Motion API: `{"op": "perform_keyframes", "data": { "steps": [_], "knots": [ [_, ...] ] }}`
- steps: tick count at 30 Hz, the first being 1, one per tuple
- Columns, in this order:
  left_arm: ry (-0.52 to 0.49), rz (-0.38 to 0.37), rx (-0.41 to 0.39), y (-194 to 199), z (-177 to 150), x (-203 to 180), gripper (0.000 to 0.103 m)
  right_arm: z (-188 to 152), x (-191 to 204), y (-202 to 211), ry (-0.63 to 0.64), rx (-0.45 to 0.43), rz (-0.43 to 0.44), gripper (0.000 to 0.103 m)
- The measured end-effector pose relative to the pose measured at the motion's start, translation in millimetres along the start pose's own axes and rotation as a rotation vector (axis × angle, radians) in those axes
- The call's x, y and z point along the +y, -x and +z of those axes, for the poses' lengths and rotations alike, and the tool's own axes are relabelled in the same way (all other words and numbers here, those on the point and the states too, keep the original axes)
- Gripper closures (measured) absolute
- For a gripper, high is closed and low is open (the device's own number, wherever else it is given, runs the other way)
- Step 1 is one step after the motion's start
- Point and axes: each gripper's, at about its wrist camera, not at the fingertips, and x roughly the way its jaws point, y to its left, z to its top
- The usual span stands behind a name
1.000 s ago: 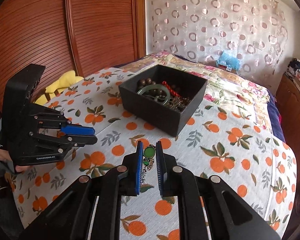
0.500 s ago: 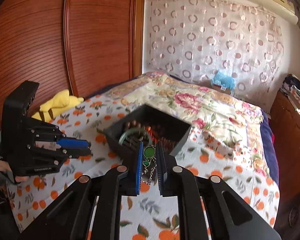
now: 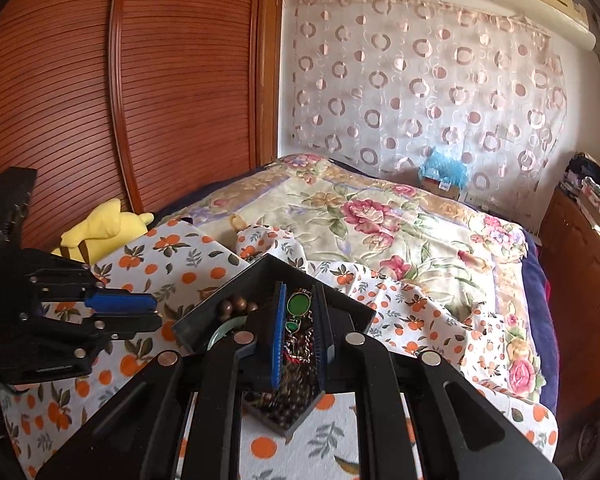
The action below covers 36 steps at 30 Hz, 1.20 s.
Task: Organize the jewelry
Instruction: 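Lower the gold charm into the box with the left gripper while the right drops the green bracelet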
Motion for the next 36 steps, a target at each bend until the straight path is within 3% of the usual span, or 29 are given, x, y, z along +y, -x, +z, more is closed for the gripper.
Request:
{"op": "perform_keyframes", "data": {
  "steps": [8,11,21,33,35,36],
  "knots": [
    [-0.009,-0.005,-0.019,-9.8,17.3,-1.6,0.089,-2.0,-5.7,-19.0,-0.013,0.027,-0.037,0.087],
    [-0.009,-0.006,-0.015,-18.7,23.8,-2.3,0.089,-3.7,-10.2,-19.3,-0.036,0.025,-0.034,0.08],
    [-0.016,-0.012,-0.004,-48.6,47.5,-9.9,0.089,-21.6,-28.6,-5.3,-0.102,0.015,-0.07,0.08],
    [-0.008,0.006,0.05,-70.9,44.3,-14.8,0.089,-54.7,-43.0,13.0,-0.158,0.035,-0.118,0.08],
    [-0.006,0.011,0.052,-67.5,41.8,-15.7,0.087,-58.5,-41.4,15.7,-0.162,0.037,-0.12,0.08],
    [-0.005,0.012,0.051,-65.8,41.0,-15.4,0.081,-59.9,-40.4,17.3,-0.164,0.037,-0.121,0.08]
  ]
}}
